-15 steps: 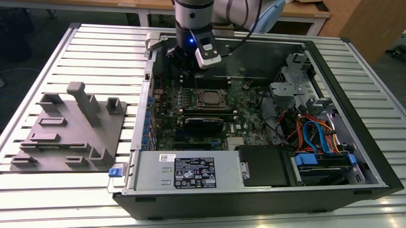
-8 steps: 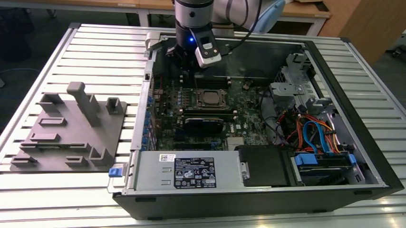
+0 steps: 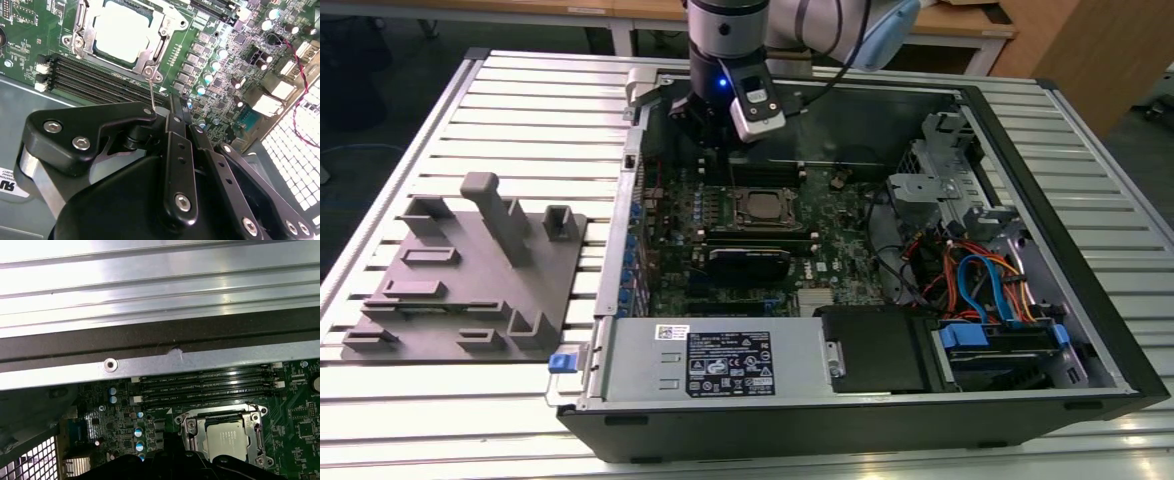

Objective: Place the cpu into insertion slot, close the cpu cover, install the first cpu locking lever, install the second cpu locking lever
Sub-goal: 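Install the first cpu locking lever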

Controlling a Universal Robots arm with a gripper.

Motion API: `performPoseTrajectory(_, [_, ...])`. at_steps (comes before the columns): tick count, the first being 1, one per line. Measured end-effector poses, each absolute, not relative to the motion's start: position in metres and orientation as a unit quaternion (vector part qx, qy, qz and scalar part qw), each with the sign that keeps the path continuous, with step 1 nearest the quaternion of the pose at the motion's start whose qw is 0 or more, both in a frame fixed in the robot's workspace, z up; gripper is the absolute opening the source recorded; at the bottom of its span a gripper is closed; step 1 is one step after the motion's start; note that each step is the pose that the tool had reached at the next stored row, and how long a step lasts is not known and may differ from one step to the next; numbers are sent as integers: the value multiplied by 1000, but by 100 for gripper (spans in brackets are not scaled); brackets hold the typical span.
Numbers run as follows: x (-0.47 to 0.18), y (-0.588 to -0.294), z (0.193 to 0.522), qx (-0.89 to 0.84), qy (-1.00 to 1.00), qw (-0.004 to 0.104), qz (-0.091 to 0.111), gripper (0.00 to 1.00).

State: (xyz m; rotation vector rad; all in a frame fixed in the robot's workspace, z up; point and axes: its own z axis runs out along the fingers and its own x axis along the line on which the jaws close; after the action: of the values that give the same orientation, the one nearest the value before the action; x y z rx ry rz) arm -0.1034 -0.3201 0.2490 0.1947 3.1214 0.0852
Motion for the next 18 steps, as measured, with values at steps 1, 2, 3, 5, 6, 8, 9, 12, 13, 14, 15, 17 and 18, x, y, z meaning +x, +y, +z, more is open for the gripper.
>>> performPoseTrajectory(1, [-103,-320,249,62,998,6,27,10])
performPoseTrajectory(2, [-103,-320,250,62,998,7,27,10])
performPoseTrajectory(3, [-103,-320,250,62,998,7,27,10])
performPoseTrajectory(5, [-103,-319,251,62,998,6,27,10])
performPoseTrajectory(6, [-103,-319,251,62,998,7,27,10])
performPoseTrajectory(8, [-104,-319,251,62,998,7,27,10])
performPoseTrajectory(9, [-105,-319,251,62,998,7,27,10])
performPoseTrajectory(12, [-107,-319,251,62,998,7,27,10])
performPoseTrajectory(13, [-108,-319,251,62,998,7,27,10])
performPoseTrajectory(14, [-108,-319,251,62,998,7,27,10])
performPoseTrajectory(15, [-108,-319,251,62,998,6,27,10])
performPoseTrajectory(17, [-108,-318,251,62,998,6,27,10])
performPoseTrajectory(18, [-108,-317,251,62,998,6,27,10])
